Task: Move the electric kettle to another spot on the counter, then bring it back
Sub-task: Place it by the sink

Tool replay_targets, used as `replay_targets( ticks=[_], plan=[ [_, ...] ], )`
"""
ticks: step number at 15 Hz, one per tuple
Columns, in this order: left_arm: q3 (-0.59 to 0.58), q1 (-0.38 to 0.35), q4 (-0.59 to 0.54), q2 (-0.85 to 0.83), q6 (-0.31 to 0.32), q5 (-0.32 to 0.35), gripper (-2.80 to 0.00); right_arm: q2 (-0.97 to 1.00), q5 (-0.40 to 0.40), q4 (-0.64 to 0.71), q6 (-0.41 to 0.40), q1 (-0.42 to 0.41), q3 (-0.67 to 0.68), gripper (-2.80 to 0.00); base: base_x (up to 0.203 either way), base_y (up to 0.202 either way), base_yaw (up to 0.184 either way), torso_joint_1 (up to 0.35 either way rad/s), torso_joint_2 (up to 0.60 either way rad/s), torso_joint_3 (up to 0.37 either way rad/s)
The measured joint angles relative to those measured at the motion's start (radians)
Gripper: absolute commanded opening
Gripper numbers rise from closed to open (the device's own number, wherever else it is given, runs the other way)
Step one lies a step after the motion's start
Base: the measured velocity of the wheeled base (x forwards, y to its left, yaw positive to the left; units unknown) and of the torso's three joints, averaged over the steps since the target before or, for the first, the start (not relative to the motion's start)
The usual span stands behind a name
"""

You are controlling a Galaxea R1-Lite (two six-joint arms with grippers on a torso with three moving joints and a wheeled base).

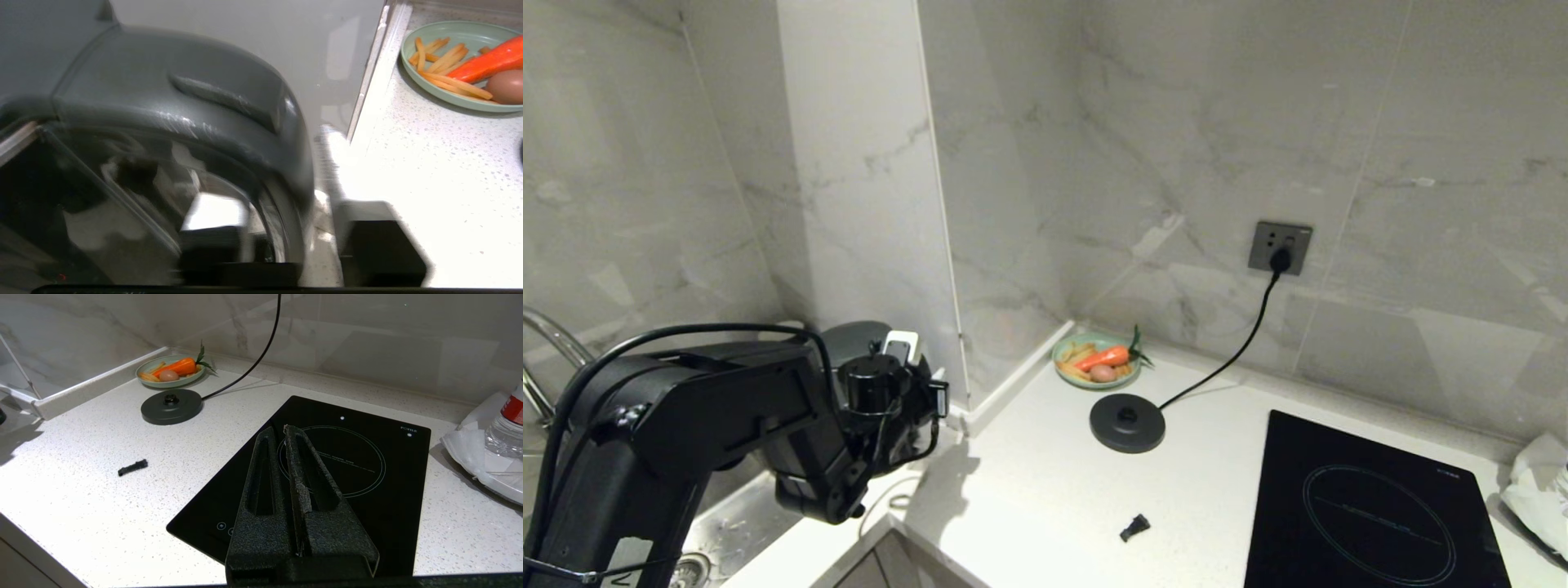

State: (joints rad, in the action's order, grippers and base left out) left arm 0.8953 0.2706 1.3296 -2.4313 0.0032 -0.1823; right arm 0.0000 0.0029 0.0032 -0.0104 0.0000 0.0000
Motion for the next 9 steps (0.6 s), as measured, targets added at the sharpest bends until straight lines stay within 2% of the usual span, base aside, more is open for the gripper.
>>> replay_targets(
  ticks=[7,9],
  plan=[
    [-0.020,0.005,0.008,-0.002,-0.007,0.001,0.00,0.000,-0.001,0.000,0.000,0.000,0.000,-2.80,0.000,0.000,0.000,0.000,0.00,0.000],
    [-0.062,0.017,0.080,-0.008,-0.008,-0.005,0.00,0.000,0.000,0.000,0.000,0.000,0.000,-2.80,0.000,0.000,0.000,0.000,0.00,0.000]
  ],
)
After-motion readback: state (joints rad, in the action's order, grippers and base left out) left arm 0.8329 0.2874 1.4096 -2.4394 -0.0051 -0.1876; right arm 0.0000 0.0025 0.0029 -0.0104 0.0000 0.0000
